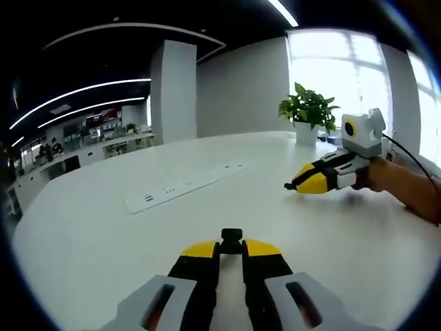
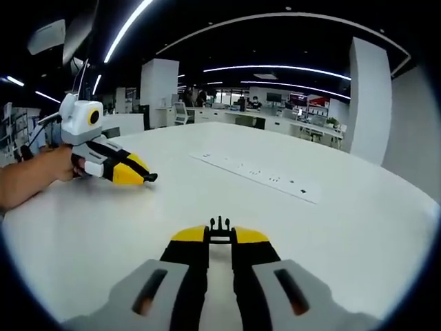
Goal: Snap the two parts of the plastic buckle together until the buckle closes and remains connected.
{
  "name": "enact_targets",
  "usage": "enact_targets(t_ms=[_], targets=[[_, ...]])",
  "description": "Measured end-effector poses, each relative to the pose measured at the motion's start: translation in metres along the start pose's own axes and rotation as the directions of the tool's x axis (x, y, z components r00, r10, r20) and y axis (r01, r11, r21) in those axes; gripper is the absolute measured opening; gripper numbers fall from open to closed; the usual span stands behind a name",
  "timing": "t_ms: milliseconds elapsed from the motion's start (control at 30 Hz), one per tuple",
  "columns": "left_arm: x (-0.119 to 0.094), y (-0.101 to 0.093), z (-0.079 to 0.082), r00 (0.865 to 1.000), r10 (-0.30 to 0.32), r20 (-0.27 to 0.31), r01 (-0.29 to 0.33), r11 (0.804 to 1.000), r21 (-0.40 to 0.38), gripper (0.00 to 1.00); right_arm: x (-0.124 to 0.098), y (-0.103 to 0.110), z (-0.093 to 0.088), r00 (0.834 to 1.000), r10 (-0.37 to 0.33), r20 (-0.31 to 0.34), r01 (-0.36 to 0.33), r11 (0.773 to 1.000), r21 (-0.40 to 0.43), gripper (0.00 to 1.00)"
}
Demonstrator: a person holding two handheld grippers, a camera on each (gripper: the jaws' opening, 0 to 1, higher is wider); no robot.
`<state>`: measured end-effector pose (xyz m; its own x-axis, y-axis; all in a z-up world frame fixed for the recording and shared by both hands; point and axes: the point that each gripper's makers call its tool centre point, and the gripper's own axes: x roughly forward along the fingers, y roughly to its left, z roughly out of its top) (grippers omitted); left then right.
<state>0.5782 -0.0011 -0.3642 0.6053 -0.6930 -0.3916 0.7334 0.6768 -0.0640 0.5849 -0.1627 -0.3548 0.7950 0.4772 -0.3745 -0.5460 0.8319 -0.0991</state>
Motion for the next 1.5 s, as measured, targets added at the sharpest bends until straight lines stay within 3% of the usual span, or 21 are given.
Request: enact_targets(t_ms=[233, 367, 500, 733, 867, 967, 1033, 1133, 1200, 1267, 1500], targets=[[0.001, 0.0, 0.0, 1.0, 0.01, -0.007, -0.01, 1.0, 0.021, 0.12, -0.003, -0.002, 0.007, 0.999, -0.023, 0.028, 0.023, 1.0, 0.011, 0.11], [-0.002, -0.005, 0.012, 0.999, 0.002, 0.039, -0.003, 1.0, 0.028, 0.12, -0.008, -0.01, 0.016, 0.994, -0.082, 0.077, 0.08, 0.996, 0.024, 0.11], [-0.005, -0.002, 0.021, 0.997, 0.028, 0.076, -0.032, 0.998, 0.048, 0.12, -0.012, -0.008, 0.023, 0.991, -0.086, 0.101, 0.083, 0.996, 0.034, 0.11], [-0.011, 0.002, 0.025, 0.993, 0.048, 0.103, -0.052, 0.998, 0.039, 0.12, -0.017, -0.009, 0.026, 0.984, -0.124, 0.124, 0.123, 0.992, 0.021, 0.11], [-0.008, 0.001, 0.019, 0.995, 0.039, 0.087, -0.043, 0.998, 0.054, 0.12, -0.02, -0.01, 0.027, 0.982, -0.138, 0.132, 0.136, 0.99, 0.022, 0.11], [-0.01, 0.004, 0.018, 0.995, 0.051, 0.084, -0.056, 0.997, 0.049, 0.12, -0.024, -0.01, 0.025, 0.982, -0.141, 0.127, 0.139, 0.99, 0.024, 0.11], [-0.013, 0.011, 0.021, 0.991, 0.079, 0.104, -0.077, 0.997, -0.02, 0.12, -0.026, -0.01, 0.026, 0.981, -0.143, 0.132, 0.141, 0.99, 0.027, 0.11], [-0.017, 0.018, 0.022, 0.989, 0.096, 0.109, -0.092, 0.995, -0.047, 0.12, -0.026, -0.009, 0.026, 0.98, -0.145, 0.134, 0.142, 0.989, 0.027, 0.11], [-0.018, 0.021, 0.021, 0.987, 0.113, 0.112, -0.11, 0.993, -0.037, 0.12, -0.025, -0.008, 0.027, 0.98, -0.145, 0.137, 0.143, 0.989, 0.021, 0.11], [-0.019, 0.021, 0.02, 0.987, 0.112, 0.112, -0.117, 0.992, 0.041, 0.12, -0.024, -0.008, 0.028, 0.98, -0.145, 0.14, 0.144, 0.989, 0.016, 0.11], [-0.028, 0.015, 0.02, 0.987, 0.114, 0.113, -0.117, 0.993, 0.022, 0.12, -0.022, -0.002, 0.026, 0.985, -0.111, 0.132, 0.108, 0.994, 0.032, 0.11]])
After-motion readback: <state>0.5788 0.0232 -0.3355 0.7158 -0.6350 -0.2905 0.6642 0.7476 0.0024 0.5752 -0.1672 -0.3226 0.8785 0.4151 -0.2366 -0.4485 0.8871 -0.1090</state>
